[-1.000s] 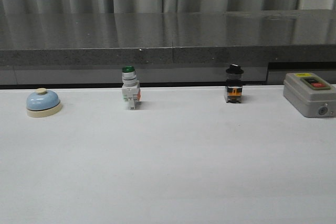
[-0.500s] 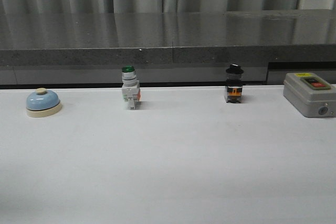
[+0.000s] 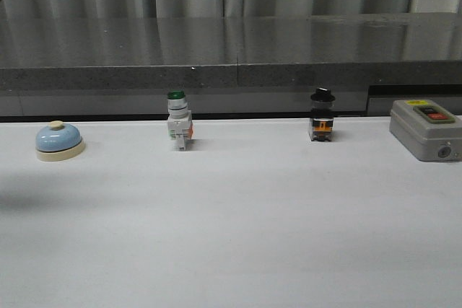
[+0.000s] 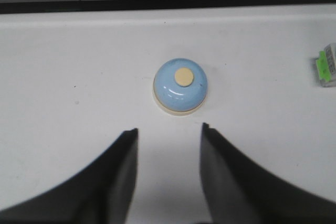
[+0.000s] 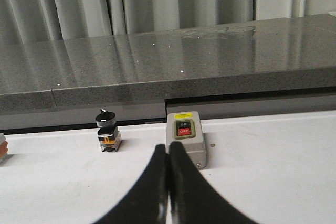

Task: Place and press bell with both arms
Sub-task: 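Lower the left gripper over the blue bell and close on it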

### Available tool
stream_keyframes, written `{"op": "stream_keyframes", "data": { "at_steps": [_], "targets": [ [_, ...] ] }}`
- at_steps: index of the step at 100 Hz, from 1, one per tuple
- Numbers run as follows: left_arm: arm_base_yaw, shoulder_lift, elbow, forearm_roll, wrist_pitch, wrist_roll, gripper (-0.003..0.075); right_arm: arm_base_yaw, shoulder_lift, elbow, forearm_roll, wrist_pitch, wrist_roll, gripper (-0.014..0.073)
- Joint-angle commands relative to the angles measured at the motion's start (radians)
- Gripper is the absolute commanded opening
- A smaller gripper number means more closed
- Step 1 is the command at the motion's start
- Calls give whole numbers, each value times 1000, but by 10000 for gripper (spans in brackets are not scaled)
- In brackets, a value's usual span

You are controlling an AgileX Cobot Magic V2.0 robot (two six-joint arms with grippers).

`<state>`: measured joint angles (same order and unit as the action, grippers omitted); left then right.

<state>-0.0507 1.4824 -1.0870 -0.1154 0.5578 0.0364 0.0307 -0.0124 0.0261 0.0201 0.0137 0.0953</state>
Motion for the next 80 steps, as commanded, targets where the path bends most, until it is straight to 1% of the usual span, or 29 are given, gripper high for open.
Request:
{"op": "stream_keyframes", "data": {
  "at_steps": [1,6,11,19,36,43,62,80],
  "targets": [
    [0,23,-86,-34,-37,8,559,-6,-12,-14,-4,-86,-6,-60],
    [0,52,-114,-37,-29,8,641,-6,-12,-14,-4,-86,-6,-60],
    [0,82,-145,-38,-13,8,676,-6,-12,-14,-4,-86,-6,-60],
    [-2,134,-199,-38,33,8,668,-6,-12,-14,-4,-86,-6,-60],
    [-27,258,-326,-38,161,8,619,-6,-12,-14,-4,-86,-6,-60],
    [-31,307,-369,-31,202,8,617,-6,-12,-14,-4,-86,-6,-60],
    [-34,424,-462,-31,266,8,617,-6,-12,-14,-4,-86,-6,-60],
    [-40,517,-526,-21,267,8,617,-6,-12,-14,-4,-86,-6,-60]
  ]
}}
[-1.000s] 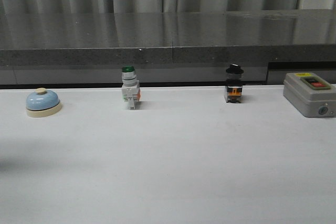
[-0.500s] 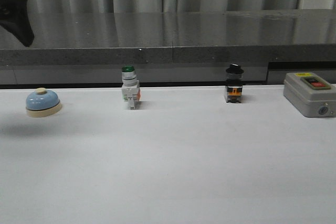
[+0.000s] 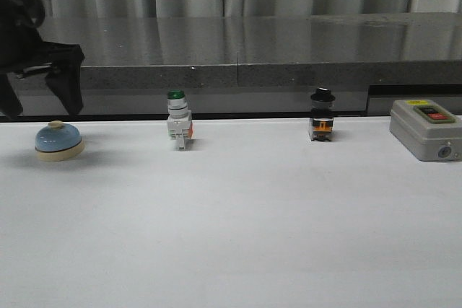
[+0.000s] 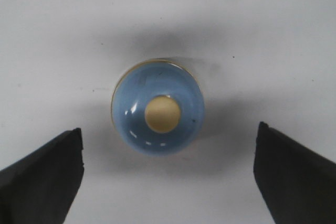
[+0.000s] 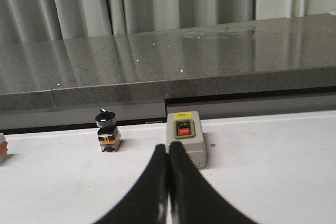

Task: Place and press bell with both arms
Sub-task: 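Lower the left gripper over the blue bell and close on it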

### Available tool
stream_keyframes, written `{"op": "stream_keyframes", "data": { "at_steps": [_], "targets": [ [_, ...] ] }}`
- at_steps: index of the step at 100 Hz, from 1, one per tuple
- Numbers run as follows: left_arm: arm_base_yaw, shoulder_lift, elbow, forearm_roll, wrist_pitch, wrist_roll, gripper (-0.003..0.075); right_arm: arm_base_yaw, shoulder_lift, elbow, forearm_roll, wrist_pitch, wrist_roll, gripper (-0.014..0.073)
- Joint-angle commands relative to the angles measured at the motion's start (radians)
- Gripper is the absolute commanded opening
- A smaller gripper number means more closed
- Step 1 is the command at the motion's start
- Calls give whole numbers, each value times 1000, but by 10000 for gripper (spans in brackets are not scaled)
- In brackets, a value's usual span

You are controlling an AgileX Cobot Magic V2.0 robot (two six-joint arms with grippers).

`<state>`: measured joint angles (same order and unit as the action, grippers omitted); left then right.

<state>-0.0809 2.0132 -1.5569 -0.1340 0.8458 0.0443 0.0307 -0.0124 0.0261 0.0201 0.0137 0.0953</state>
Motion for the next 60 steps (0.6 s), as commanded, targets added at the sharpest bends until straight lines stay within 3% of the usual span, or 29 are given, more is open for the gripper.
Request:
{"op": "stream_keyframes", "data": {
  "at_steps": [1,44,50,60],
  "targets": [
    [-10,-6,-62,0,-21,0,617,-6,-12,-14,-4,-86,-6,-60],
    [-6,102,-128,0,-9,0,615,-6,-12,-14,-4,-86,-6,-60],
    [-6,102,-130,0,-9,0,592,-6,-12,-14,-4,-86,-6,-60],
    [-6,102,-137,0,-7,0,489,-6,-12,-14,-4,-86,-6,-60]
  ]
}}
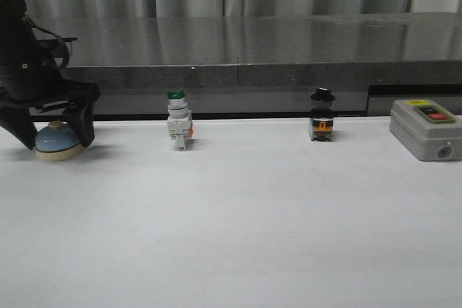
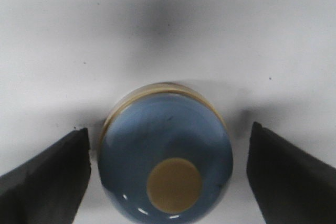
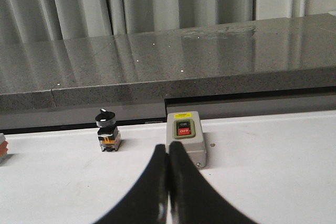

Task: Place and press bell with both arms
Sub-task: 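Lower the left gripper over the blue bell and close on it, then lift the bell with the left gripper and carry it toward table center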

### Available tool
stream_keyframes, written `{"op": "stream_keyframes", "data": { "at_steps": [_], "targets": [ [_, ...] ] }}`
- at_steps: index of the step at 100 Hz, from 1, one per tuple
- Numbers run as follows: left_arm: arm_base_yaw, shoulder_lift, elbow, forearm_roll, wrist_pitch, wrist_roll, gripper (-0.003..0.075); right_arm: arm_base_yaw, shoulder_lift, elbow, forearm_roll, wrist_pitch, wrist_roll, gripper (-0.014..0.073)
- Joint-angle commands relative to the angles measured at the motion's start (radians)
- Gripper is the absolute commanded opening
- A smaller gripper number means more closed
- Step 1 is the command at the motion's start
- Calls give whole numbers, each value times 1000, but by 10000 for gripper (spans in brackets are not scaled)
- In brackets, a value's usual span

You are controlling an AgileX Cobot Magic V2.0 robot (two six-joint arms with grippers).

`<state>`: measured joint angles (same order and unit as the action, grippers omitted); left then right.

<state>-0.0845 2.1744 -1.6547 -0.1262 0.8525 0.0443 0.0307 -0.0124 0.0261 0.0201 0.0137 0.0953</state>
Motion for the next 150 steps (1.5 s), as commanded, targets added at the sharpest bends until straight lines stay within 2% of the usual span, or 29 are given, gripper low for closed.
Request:
{"op": "stream_keyframes", "data": {
  "at_steps": [1,15,29,57,87,130,150],
  "targets": [
    [-2,-59,-41,-8,-13,0,472,-6,-12,-14,-4,-86,-6,-60],
    [-2,-59,-54,-8,-11,0,327,-6,-12,-14,-4,-86,-6,-60],
    [-2,-61,-96,-8,28,0,263,-6,-12,-14,-4,-86,-6,-60],
    [-33,-108,-274,-12,138,0,262,-6,-12,-14,-4,-86,-6,-60],
    [-158,-119,-482,-12,301,2,262,-6,-12,-14,-4,-86,-6,-60],
    [-439,-117,-495,-12,315,2,262,-6,-12,-14,-4,-86,-6,-60],
    [-535,-93,-493,-8,311,2,261,-6,-12,-14,-4,-86,-6,-60]
  ]
}}
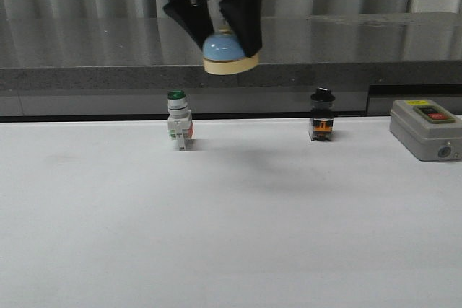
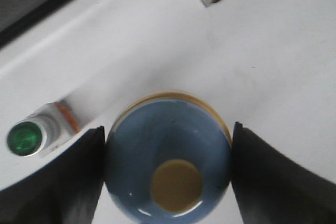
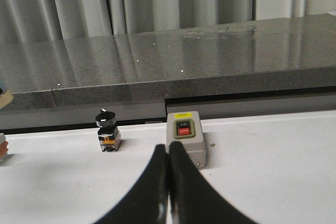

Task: Place and press bell with both arms
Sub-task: 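Lift the bell with the left gripper and carry it toward table center, then lower the bell onto the table and open the left gripper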

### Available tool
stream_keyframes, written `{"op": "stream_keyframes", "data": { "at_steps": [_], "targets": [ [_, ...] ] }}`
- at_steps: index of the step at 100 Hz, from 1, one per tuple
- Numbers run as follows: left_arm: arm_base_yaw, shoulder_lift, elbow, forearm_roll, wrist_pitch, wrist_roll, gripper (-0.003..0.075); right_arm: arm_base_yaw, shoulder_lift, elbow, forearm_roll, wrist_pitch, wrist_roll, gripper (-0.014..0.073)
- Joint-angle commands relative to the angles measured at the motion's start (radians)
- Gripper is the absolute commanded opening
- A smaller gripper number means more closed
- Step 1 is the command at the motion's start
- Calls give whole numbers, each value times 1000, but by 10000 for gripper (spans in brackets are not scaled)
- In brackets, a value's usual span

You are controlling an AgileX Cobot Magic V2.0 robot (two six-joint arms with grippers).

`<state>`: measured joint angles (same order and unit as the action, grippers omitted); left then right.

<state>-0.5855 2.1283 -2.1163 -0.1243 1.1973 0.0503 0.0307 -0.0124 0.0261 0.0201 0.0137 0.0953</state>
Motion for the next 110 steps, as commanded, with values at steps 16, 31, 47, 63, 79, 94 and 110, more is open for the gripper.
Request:
{"op": "stream_keyframes", "data": {
  "at_steps": [16,31,47,63,79,94,110],
  "targets": [
    [-103,-13,-31,-10,-40,-4,262,-6,-12,-14,-4,-86,-6,-60],
    [-154,31,-26,-5,-46,-4,262,-6,-12,-14,-4,-86,-6,-60],
    [-170,84,-20,-3,-60,-4,262,-6,-12,-14,-4,-86,-6,-60],
    [-170,145,-20,-3,-65,-4,262,-6,-12,-14,-4,-86,-6,-60],
    [-170,167,-18,-7,-65,-4,265,-6,-12,-14,-4,-86,-6,-60],
    [-170,167,-18,-18,-67,-4,371,-6,-12,-14,-4,-86,-6,-60],
    [-170,166,-18,-18,-60,-4,474,-6,-12,-14,-4,-86,-6,-60]
  ]
}}
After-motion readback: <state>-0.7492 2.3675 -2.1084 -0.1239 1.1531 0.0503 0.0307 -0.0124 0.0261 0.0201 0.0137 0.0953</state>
